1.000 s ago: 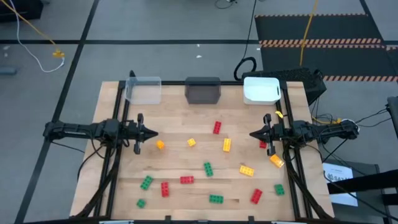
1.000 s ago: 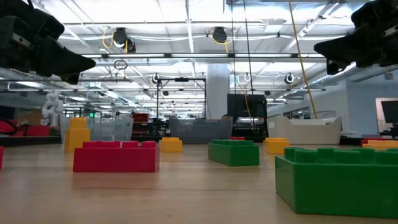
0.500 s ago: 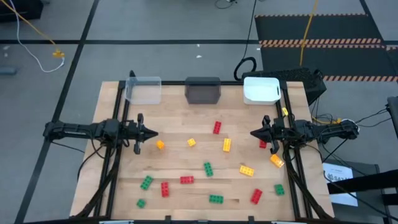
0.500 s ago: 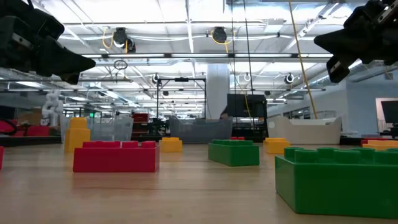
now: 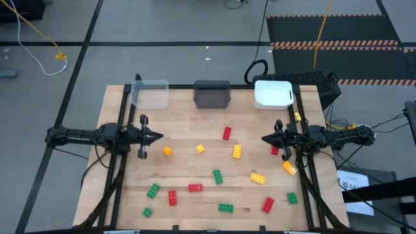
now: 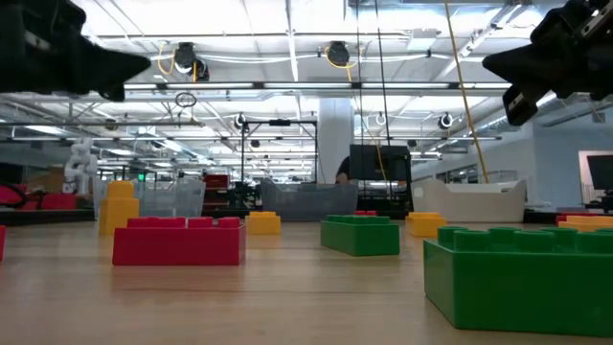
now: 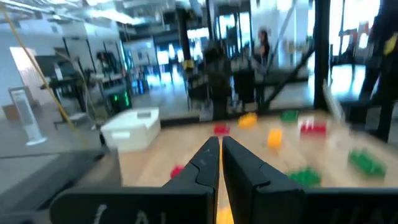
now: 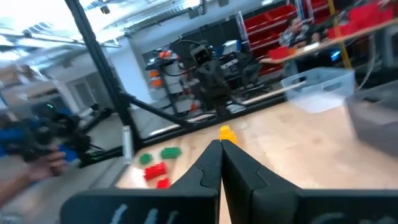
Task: Sort & place blocks by color
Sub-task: Put the 4 stud red game piece into the white bin
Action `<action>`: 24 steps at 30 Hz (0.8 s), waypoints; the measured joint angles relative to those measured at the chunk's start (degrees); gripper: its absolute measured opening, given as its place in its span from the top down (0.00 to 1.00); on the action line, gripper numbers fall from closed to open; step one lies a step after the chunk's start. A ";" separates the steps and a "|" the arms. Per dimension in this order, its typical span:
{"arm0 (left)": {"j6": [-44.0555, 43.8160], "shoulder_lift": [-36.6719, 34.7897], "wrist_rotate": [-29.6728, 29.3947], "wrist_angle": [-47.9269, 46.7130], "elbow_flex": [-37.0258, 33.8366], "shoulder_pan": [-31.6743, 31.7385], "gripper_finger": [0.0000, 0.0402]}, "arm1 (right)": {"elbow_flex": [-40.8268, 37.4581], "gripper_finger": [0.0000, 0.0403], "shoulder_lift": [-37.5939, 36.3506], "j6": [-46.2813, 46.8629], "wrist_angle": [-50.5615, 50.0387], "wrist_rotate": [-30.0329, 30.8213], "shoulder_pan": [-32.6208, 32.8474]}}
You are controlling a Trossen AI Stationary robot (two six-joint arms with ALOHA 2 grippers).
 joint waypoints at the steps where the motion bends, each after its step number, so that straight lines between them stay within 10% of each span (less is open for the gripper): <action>1: -1.52 0.00 0.01 1.39 0.03 0.00 0.94 | 0.01 1.00 0.00 -1.25 0.09 1.12 0.01; 15: -9.01 -0.02 0.14 11.97 0.16 0.00 0.93 | 0.89 0.85 3.42 -29.87 27.12 3.33 0.00; 24: 1.58 1.12 -12.86 7.30 1.76 0.02 0.54 | 9.90 0.44 17.40 -36.96 28.17 14.53 0.00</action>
